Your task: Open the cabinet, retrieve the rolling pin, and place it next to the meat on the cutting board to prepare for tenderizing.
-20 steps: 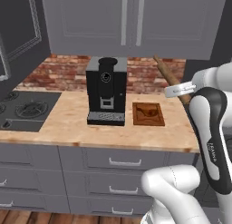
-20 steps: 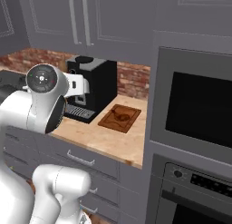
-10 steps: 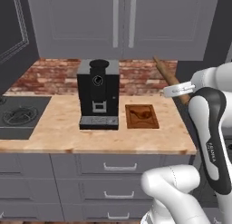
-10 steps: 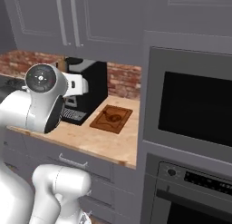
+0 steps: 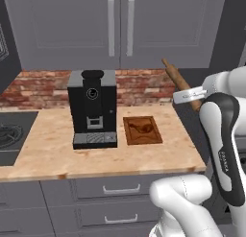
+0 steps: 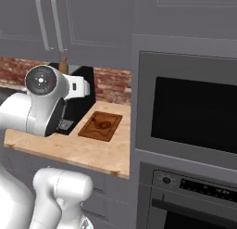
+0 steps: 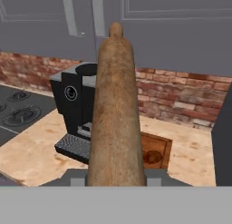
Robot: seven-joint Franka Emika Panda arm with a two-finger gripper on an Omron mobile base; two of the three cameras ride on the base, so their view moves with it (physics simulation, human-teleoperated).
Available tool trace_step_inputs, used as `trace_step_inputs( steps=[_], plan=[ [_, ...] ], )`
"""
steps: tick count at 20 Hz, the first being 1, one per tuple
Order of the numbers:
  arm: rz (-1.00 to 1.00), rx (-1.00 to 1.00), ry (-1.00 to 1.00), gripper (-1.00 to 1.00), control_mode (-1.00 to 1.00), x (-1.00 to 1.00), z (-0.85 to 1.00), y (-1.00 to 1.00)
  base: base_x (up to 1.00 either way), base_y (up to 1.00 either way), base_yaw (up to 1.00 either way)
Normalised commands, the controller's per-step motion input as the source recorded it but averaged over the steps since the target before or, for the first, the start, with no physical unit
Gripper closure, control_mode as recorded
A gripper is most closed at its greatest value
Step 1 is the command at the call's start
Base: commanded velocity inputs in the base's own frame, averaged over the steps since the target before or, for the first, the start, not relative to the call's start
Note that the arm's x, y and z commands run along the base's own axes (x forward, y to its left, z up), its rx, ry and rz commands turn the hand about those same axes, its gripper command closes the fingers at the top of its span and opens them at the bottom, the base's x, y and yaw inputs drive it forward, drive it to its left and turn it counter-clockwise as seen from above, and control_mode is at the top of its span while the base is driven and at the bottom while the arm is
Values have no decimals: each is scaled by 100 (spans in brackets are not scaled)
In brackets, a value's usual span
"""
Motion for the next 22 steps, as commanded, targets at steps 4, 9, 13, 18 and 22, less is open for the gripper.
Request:
trace_step_inputs(
  steps=[4, 9, 13, 18, 22],
  plan=[
    [0, 0, 0, 100, 100, 0, 0, 0, 36, 20, -15],
    [0, 0, 0, 100, 100, 0, 0, 0, 16, 21, -10],
    [0, 0, 0, 100, 100, 0, 0, 0, 21, 21, -7],
    [0, 0, 0, 100, 100, 0, 0, 0, 14, 15, -2],
    [0, 0, 0, 100, 100, 0, 0, 0, 0, 7, 0]
  ],
)
